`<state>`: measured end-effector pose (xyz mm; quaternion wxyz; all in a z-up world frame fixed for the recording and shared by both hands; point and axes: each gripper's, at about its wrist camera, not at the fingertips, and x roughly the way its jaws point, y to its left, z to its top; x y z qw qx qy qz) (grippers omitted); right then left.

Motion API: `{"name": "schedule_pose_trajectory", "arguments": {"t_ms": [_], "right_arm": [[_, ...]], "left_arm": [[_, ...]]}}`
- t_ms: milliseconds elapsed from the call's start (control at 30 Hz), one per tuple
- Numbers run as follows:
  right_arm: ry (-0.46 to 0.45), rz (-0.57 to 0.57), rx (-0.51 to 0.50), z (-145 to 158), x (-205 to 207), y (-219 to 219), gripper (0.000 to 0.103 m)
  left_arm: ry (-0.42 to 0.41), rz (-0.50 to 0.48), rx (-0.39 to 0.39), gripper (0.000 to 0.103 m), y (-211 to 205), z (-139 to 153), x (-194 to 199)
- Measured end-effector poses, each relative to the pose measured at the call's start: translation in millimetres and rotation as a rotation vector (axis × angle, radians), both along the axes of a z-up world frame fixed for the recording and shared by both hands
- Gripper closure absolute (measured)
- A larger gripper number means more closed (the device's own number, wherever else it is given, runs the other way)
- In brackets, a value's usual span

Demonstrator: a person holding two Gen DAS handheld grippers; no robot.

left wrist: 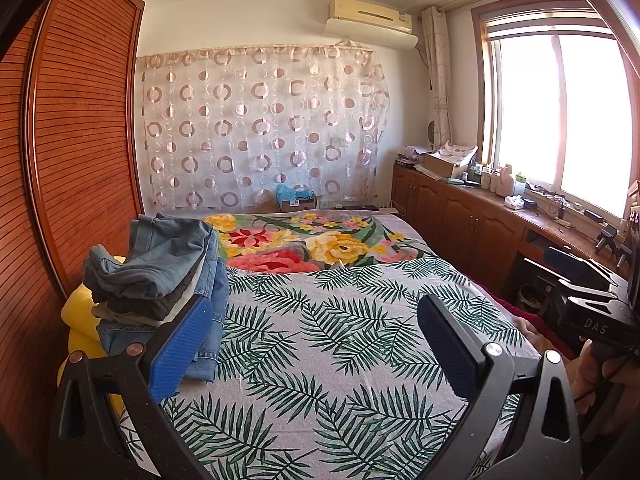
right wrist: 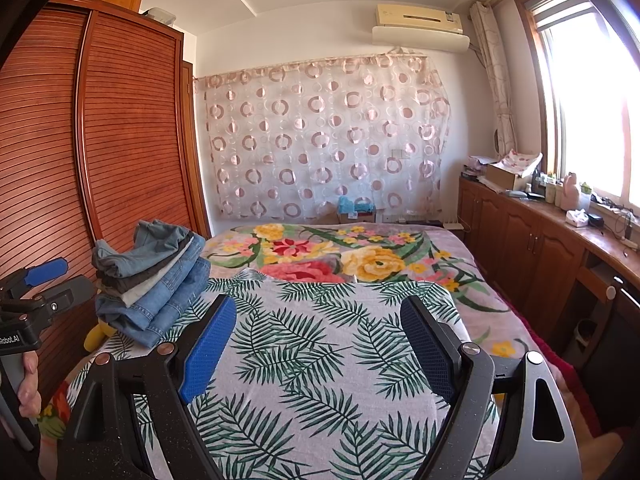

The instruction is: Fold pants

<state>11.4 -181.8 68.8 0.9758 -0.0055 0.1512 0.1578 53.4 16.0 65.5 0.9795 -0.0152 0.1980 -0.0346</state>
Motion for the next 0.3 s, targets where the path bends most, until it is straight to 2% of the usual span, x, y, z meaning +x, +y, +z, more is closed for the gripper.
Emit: {"name": "schedule_pose_trajectory", "arguments": {"t_ms": [300], "right_arm": [[-0.002, -0.003, -0.001, -2.1, -1.3, 1.3, 0.017]], "left_arm": [[-0.001, -0.001, 0.0, 0.001, -0.4, -1.0, -0.1]]}}
